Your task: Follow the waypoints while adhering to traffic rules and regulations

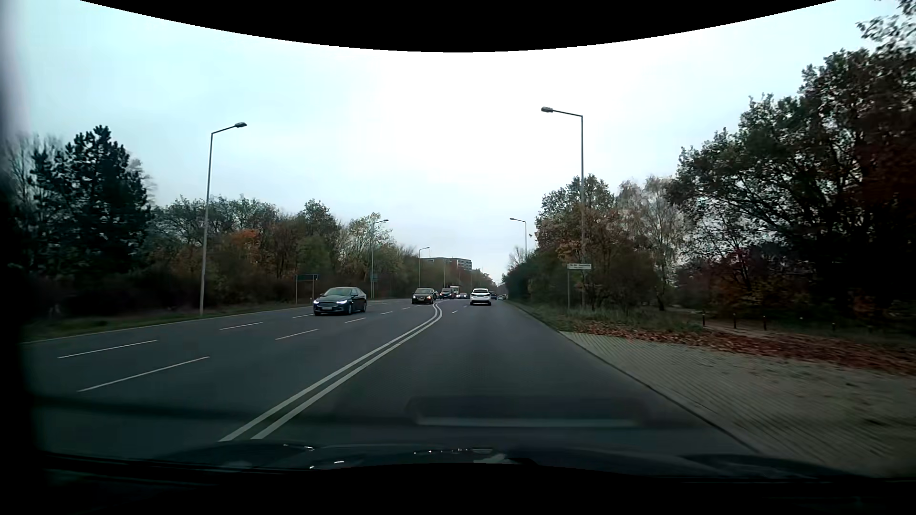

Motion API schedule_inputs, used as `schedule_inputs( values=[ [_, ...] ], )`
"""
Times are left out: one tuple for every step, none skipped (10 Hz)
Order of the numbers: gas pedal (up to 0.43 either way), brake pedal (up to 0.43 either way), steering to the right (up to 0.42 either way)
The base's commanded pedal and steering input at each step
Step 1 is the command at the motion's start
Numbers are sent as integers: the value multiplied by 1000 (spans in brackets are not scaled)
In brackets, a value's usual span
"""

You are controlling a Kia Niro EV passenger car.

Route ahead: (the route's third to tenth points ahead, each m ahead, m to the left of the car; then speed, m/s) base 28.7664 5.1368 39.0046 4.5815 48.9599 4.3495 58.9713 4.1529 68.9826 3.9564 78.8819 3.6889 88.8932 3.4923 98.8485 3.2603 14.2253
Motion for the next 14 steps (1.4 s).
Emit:
schedule_inputs(
  values=[
    [240,0,1],
    [240,0,0],
    [248,0,1],
    [248,0,1],
    [248,0,1],
    [248,0,1],
    [240,0,3],
    [228,0,6],
    [228,0,7],
    [220,0,7],
    [220,0,7],
    [220,0,6],
    [220,0,5],
    [209,0,4]
  ],
)
